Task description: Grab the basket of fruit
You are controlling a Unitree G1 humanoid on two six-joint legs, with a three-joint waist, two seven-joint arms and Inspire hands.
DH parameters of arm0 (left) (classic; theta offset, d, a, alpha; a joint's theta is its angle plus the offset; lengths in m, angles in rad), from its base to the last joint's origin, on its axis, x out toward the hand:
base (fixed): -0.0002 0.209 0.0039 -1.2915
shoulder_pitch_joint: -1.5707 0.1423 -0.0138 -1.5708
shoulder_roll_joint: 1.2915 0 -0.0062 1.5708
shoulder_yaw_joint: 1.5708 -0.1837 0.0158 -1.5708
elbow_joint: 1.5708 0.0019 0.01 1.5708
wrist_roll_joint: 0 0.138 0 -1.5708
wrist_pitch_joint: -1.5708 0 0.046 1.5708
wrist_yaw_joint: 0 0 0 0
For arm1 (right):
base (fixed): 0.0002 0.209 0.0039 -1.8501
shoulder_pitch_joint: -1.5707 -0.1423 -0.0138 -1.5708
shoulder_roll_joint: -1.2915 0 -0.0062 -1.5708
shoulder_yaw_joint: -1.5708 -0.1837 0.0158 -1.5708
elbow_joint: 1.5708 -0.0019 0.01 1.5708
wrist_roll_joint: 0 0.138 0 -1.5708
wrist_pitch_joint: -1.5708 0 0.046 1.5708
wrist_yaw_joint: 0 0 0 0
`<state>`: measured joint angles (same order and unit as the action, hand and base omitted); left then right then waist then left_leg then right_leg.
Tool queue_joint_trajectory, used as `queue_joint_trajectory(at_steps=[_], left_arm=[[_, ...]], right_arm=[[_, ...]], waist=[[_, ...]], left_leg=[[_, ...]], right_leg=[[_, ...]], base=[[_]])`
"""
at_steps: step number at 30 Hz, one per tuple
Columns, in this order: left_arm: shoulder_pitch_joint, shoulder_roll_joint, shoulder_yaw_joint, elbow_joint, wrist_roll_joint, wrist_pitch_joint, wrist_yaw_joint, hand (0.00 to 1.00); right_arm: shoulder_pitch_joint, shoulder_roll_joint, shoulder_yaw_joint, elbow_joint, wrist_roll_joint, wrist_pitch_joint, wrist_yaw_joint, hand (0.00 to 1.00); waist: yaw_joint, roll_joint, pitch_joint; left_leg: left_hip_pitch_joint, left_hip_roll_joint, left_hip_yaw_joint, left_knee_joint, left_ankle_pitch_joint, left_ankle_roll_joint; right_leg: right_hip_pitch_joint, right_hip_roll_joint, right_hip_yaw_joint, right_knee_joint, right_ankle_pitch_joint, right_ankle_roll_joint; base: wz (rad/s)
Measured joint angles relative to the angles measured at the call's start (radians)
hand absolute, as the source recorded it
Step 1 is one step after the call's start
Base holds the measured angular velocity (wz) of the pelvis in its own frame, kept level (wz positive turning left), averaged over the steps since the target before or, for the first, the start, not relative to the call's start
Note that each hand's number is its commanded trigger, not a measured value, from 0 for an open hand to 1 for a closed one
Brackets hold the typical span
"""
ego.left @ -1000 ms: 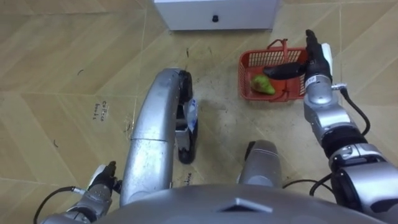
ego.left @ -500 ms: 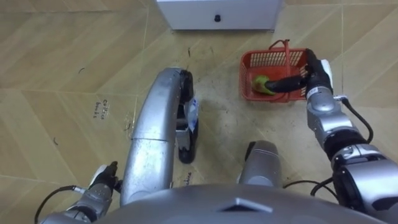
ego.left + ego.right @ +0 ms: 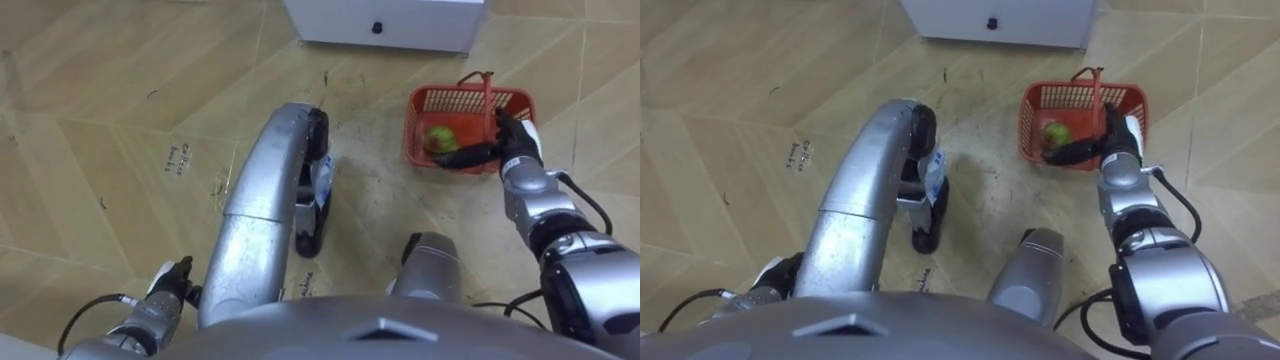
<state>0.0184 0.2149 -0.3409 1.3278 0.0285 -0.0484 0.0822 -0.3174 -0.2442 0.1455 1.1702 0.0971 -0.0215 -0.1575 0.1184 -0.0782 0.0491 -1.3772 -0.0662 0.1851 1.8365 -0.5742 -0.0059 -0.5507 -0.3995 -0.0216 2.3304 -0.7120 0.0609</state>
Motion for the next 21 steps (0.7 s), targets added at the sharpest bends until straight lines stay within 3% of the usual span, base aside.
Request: queue_joint_trajectory(at_steps=[5,6,7,8,21], left_arm=[[-0.001,-0.001,-0.017,-0.001,0.002,0.004,0.000,0.00],[-0.001,-0.001,-0.017,-0.002,0.002,0.004,0.000,0.00],[-0.001,-0.001,-0.019,-0.002,0.002,0.004,0.000,0.00],[-0.001,-0.001,-0.021,-0.002,0.001,0.004,0.000,0.00],[-0.069,-0.005,-0.025,0.027,-0.001,0.004,-0.006,0.00]], right_arm=[[-0.005,0.000,0.003,0.034,0.024,0.002,0.003,0.00],[-0.007,-0.001,0.009,0.040,0.032,0.007,0.008,0.23],[-0.007,-0.001,0.012,0.042,0.038,0.010,0.008,0.78],[-0.007,-0.001,0.015,0.042,0.042,0.010,0.008,1.00],[-0.007,-0.015,0.035,0.085,0.108,0.013,0.030,1.00]], waist=[[0.000,0.008,0.0013],[0.001,0.009,0.0014],[0.001,0.011,0.0018],[0.001,0.011,0.0020],[0.012,0.012,0.0019]], left_leg=[[-0.001,0.001,-0.001,0.004,0.002,0.004],[-0.001,0.001,-0.001,0.004,0.003,0.005],[-0.001,0.001,-0.001,0.005,0.003,0.006],[-0.001,0.000,-0.001,0.005,0.003,0.006],[-0.003,-0.001,-0.001,0.002,0.006,0.004]], right_leg=[[0.004,0.001,-0.004,0.001,0.000,0.000],[0.005,0.001,-0.006,0.001,0.000,0.000],[0.006,0.001,-0.007,0.001,0.000,0.000],[0.007,0.001,-0.008,0.001,0.000,0.000],[0.001,-0.001,-0.011,0.003,0.000,0.000]], base=[[0.00],[0.00],[0.00],[0.00],[0.00]])
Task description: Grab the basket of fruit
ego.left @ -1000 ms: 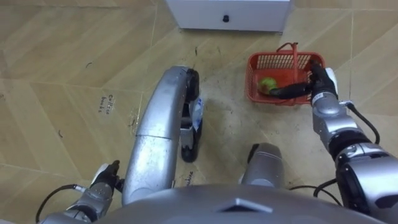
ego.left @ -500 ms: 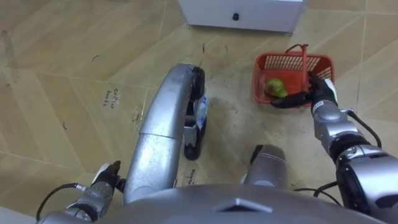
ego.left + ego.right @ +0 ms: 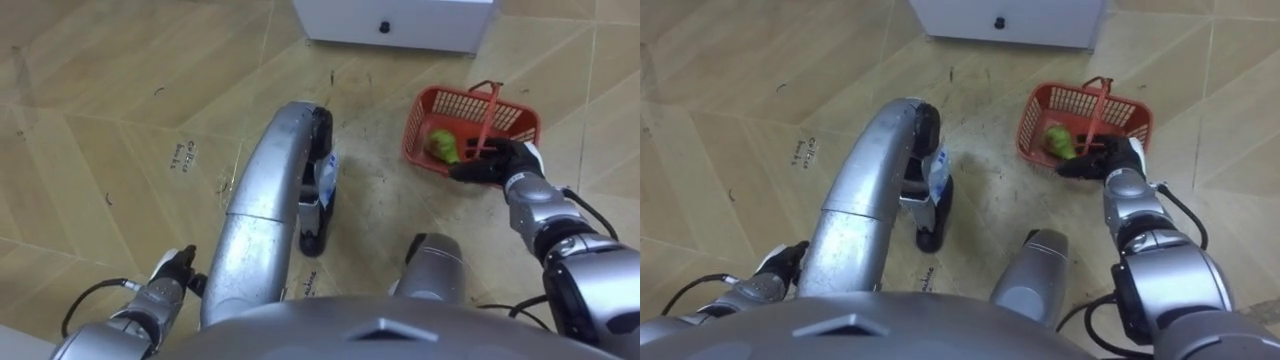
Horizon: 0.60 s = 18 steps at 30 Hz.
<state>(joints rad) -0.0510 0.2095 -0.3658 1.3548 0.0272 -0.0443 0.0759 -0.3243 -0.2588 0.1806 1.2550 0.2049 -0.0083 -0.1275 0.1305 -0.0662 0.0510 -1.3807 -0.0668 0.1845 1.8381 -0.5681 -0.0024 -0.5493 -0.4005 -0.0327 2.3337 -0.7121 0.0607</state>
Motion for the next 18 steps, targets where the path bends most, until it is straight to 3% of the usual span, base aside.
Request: queue_joint_trajectory(at_steps=[18], left_arm=[[-0.041,0.000,-0.022,0.009,-0.037,0.000,0.000,0.00]], right_arm=[[-0.001,0.000,0.043,0.026,0.008,0.000,-0.001,1.00]], waist=[[-0.001,-0.006,0.0033]], left_leg=[[-0.006,-0.003,-0.002,0.003,0.001,0.000]], right_leg=[[0.001,0.001,-0.001,0.000,0.000,0.000]], base=[[0.00]])
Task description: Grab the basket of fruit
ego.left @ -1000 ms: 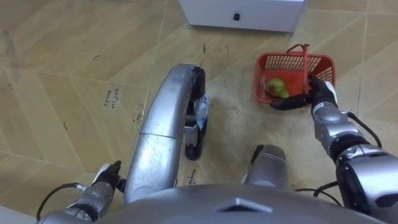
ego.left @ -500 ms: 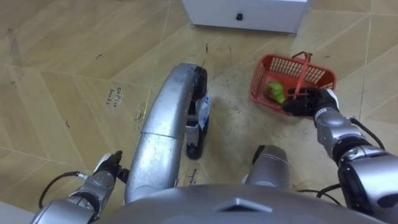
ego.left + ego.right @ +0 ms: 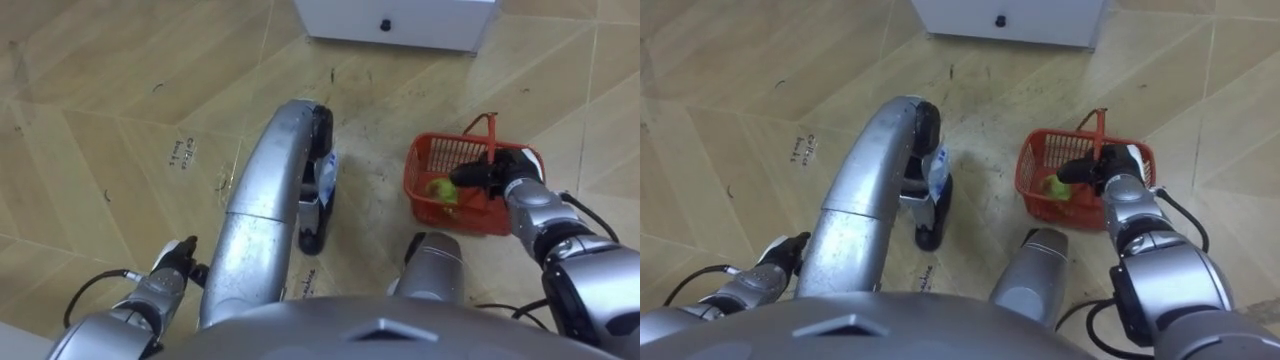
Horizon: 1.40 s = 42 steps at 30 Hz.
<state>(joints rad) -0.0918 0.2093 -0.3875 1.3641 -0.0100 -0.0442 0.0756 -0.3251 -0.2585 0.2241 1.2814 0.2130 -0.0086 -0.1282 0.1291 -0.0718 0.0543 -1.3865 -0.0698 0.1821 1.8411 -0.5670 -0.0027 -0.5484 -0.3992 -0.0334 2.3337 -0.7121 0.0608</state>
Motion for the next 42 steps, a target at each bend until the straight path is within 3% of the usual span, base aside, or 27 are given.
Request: queue_joint_trajectory(at_steps=[3,14,21,23,26,29,31,33,35,36,38,39,41,42], left_arm=[[-0.001,0.000,0.000,0.001,0.000,0.000,0.000,0.00],[0.000,-0.002,0.001,0.002,0.001,0.000,0.000,0.00],[-0.014,-0.001,0.031,-0.012,0.006,0.000,0.000,0.00],[-0.019,0.000,0.032,-0.022,0.006,0.000,0.001,0.00],[-0.028,0.002,0.053,-0.029,0.018,-0.001,0.001,0.00],[-0.037,0.009,0.061,-0.053,0.022,-0.001,0.010,0.00],[-0.065,0.009,0.062,-0.057,0.022,-0.001,0.032,0.00],[-0.084,0.009,0.072,-0.059,0.022,-0.005,0.049,0.00],[-0.086,0.010,0.089,-0.069,0.021,-0.007,0.057,0.00],[-0.085,0.010,0.103,-0.070,0.021,-0.007,0.065,0.00],[-0.080,0.014,0.137,-0.070,0.021,-0.006,0.071,0.00],[-0.078,0.017,0.152,-0.071,0.021,-0.006,0.072,0.00],[-0.057,0.019,0.171,-0.081,0.022,-0.005,0.072,0.00],[-0.034,0.024,0.185,-0.082,0.022,-0.007,0.070,0.00]], right_arm=[[0.000,0.001,-0.001,0.000,0.000,0.000,0.001,1.00],[-0.003,0.002,-0.001,-0.007,-0.002,0.000,0.001,1.00],[-0.004,0.021,0.012,-0.125,-0.113,0.003,-0.014,1.00],[-0.004,0.021,0.030,-0.186,-0.135,0.006,-0.014,1.00],[0.008,0.031,0.029,-0.291,-0.164,0.009,-0.015,1.00],[0.044,0.030,0.030,-0.407,-0.206,0.012,-0.023,1.00],[0.046,0.030,0.046,-0.444,-0.221,0.010,-0.023,1.00],[0.046,0.030,0.067,-0.444,-0.242,0.011,-0.023,1.00],[0.050,0.031,0.075,-0.450,-0.270,0.012,-0.023,1.00],[0.060,0.030,0.085,-0.467,-0.278,0.014,-0.024,1.00],[0.067,0.027,0.114,-0.509,-0.301,0.021,-0.022,1.00],[0.070,0.026,0.125,-0.539,-0.307,0.021,-0.022,1.00],[0.070,0.026,0.129,-0.585,-0.321,0.021,-0.022,1.00],[0.070,0.030,0.142,-0.611,-0.340,0.021,-0.025,1.00]], waist=[[-0.007,0.000,-0.0001],[-0.013,-0.002,0.0013],[-0.026,-0.016,0.0072],[-0.044,-0.022,0.0072],[-0.084,-0.037,0.0028],[-0.115,-0.042,-0.0056],[-0.139,-0.032,-0.0114],[-0.144,-0.024,-0.0142],[-0.143,-0.005,-0.0174],[-0.143,0.006,-0.0196],[-0.138,0.008,-0.0209],[-0.134,0.008,-0.0214],[-0.127,0.008,-0.0215],[-0.115,0.007,-0.0149]], left_leg=[[0.000,-0.011,-0.007,0.001,0.002,0.001],[-0.001,-0.013,-0.016,0.012,0.004,0.006],[-0.002,-0.015,-0.047,0.041,-0.003,0.007],[0.002,-0.015,-0.050,0.050,-0.011,0.012],[0.023,-0.017,-0.048,0.059,-0.030,0.033],[0.048,-0.025,-0.051,0.057,-0.045,0.052],[0.061,-0.026,-0.051,0.035,-0.049,0.063],[0.079,-0.023,-0.050,-0.005,-0.048,0.069],[0.107,-0.003,-0.052,-0.064,-0.044,0.076],[0.134,0.013,-0.052,-0.118,-0.034,0.080],[0.181,0.030,-0.053,-0.223,-0.010,0.073],[0.215,0.042,-0.056,-0.298,0.020,0.079],[0.261,0.043,-0.089,-0.400,0.079,0.086],[0.284,0.066,-0.105,-0.394,0.152,0.106]], right_leg=[[0.011,0.000,-0.007,-0.004,0.000,0.000],[0.025,0.005,-0.015,-0.003,0.000,-0.001],[0.039,0.040,-0.011,-0.002,-0.001,-0.003],[0.051,0.041,-0.010,-0.006,-0.001,-0.003],[0.082,0.041,-0.007,-0.024,-0.002,-0.004],[0.110,0.077,0.003,-0.069,-0.004,-0.006],[0.112,0.115,0.020,-0.118,-0.006,-0.002],[0.108,0.128,0.035,-0.180,-0.016,0.010],[0.092,0.145,0.049,-0.267,-0.016,0.010],[0.088,0.157,0.056,-0.343,-0.017,0.010],[0.079,0.158,0.066,-0.481,-0.016,0.011],[0.084,0.161,0.060,-0.587,-0.015,0.014],[0.110,0.161,0.048,-0.761,-0.003,0.036],[0.171,0.172,0.045,-0.893,-0.001,0.038]], base=[[0.07],[0.00],[-0.08],[-0.06],[0.03],[0.03],[0.00],[-0.16],[-0.41],[-0.56],[-0.65],[-0.69],[-0.82],[-0.91]])
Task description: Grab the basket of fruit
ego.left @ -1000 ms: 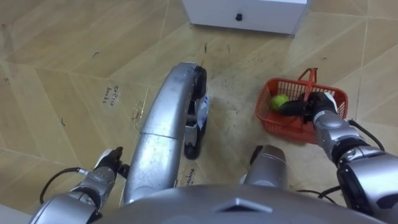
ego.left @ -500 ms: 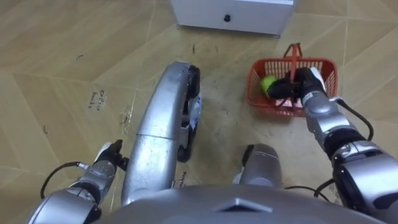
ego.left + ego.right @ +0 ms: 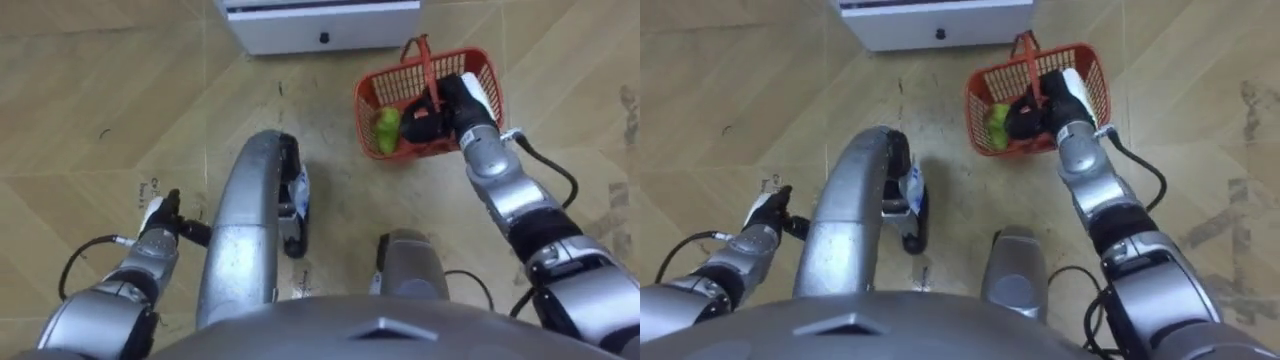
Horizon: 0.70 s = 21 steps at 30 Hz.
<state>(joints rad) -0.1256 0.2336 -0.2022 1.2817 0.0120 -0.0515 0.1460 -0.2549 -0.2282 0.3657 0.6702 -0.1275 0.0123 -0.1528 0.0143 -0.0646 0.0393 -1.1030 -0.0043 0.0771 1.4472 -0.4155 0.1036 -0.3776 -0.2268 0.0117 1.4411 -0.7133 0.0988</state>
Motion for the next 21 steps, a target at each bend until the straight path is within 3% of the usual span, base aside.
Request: queue_joint_trajectory(at_steps=[1,2,3,4,5,9,11,12,14,16,19,21], left_arm=[[0.024,0.005,0.003,0.000,0.005,0.001,-0.004,0.00],[0.029,0.003,0.003,-0.010,0.013,0.001,-0.005,0.00],[0.036,0.005,-0.001,-0.053,0.019,0.002,-0.008,0.00],[0.042,0.018,0.005,-0.073,0.019,0.009,0.004,0.00],[0.041,0.019,0.005,-0.085,0.019,0.011,0.011,0.00],[0.052,0.017,0.005,-0.096,0.031,0.004,0.061,0.00],[0.078,0.023,0.004,-0.100,0.032,0.004,0.070,0.00],[0.107,0.026,0.004,-0.110,0.033,0.005,0.070,0.00],[0.153,0.023,0.004,-0.130,0.041,0.012,0.066,0.00],[0.191,0.020,0.010,-0.136,0.050,0.021,0.063,0.00],[0.239,0.021,0.026,-0.137,0.059,0.021,0.061,0.00],[0.255,0.019,0.026,-0.135,0.058,0.015,0.059,0.00]], right_arm=[[0.026,0.001,0.001,-0.037,-0.008,0.000,-0.002,1.00],[0.049,-0.013,-0.008,-0.071,-0.006,0.000,-0.007,1.00],[0.077,-0.045,-0.020,-0.141,-0.008,-0.001,-0.012,1.00],[0.079,-0.046,-0.038,-0.183,-0.027,0.002,-0.020,1.00],[0.081,-0.047,-0.043,-0.210,-0.042,0.002,-0.022,1.00],[0.140,-0.047,-0.044,-0.402,-0.118,-0.043,-0.033,1.00],[0.175,-0.050,-0.047,-0.487,-0.121,-0.053,-0.033,1.00],[0.206,-0.050,-0.055,-0.530,-0.124,-0.062,-0.033,1.00],[0.215,-0.052,-0.060,-0.564,-0.126,-0.068,-0.033,1.00],[0.241,-0.053,-0.081,-0.597,-0.127,-0.066,-0.025,1.00],[0.245,-0.063,-0.084,-0.617,-0.125,-0.065,-0.008,1.00],[0.248,-0.077,-0.084,-0.634,-0.127,-0.065,0.007,1.00]], waist=[[0.013,0.002,0.0147],[0.013,-0.019,0.0097],[0.009,-0.012,-0.0067],[0.018,-0.038,-0.0041],[0.020,-0.038,-0.0040],[0.050,-0.032,-0.0045],[0.049,-0.028,-0.0041],[0.054,-0.026,-0.0133],[0.057,-0.019,-0.0149],[0.061,-0.012,-0.0169],[0.060,-0.009,-0.0175],[0.064,-0.009,-0.0175]], left_leg=[[-0.003,-0.012,0.035,-0.024,0.012,0.003],[0.007,-0.039,0.075,-0.121,0.019,0.007],[0.024,-0.061,0.124,-0.276,0.085,0.041],[0.040,-0.062,0.143,-0.317,0.088,0.055],[0.047,-0.063,0.131,-0.344,0.091,0.052],[0.217,-0.058,0.045,-0.594,0.194,-0.007],[0.300,-0.052,0.030,-0.679,0.231,-0.031],[0.336,-0.043,0.023,-0.705,0.249,-0.047],[0.375,-0.038,0.018,-0.755,0.285,-0.072],[0.408,-0.023,0.004,-0.840,0.348,-0.094],[0.454,-0.001,-0.001,-0.925,0.411,-0.110],[0.479,0.007,0.000,-0.967,0.442,-0.115]], right_leg=[[0.088,0.017,-0.001,-0.117,0.000,0.000],[0.111,0.018,-0.002,-0.161,0.002,0.002],[0.142,0.019,-0.020,-0.225,0.004,0.003],[0.149,0.011,-0.044,-0.278,0.020,0.010],[0.147,0.016,-0.050,-0.304,0.039,0.009],[0.143,0.009,-0.089,-0.547,0.052,0.002],[0.153,0.000,-0.114,-0.684,0.077,0.002],[0.181,0.014,-0.127,-0.723,0.093,0.004],[0.224,0.039,-0.159,-0.793,0.097,-0.003],[0.241,0.066,-0.185,-0.843,0.115,-0.039],[0.267,0.091,-0.214,-0.876,0.137,-0.078],[0.284,0.104,-0.228,-0.887,0.144,-0.092]], base=[[-0.62],[0.06],[0.44],[0.40],[0.08],[-0.18],[0.00],[-0.04],[-0.03],[0.08],[0.13],[0.23]])
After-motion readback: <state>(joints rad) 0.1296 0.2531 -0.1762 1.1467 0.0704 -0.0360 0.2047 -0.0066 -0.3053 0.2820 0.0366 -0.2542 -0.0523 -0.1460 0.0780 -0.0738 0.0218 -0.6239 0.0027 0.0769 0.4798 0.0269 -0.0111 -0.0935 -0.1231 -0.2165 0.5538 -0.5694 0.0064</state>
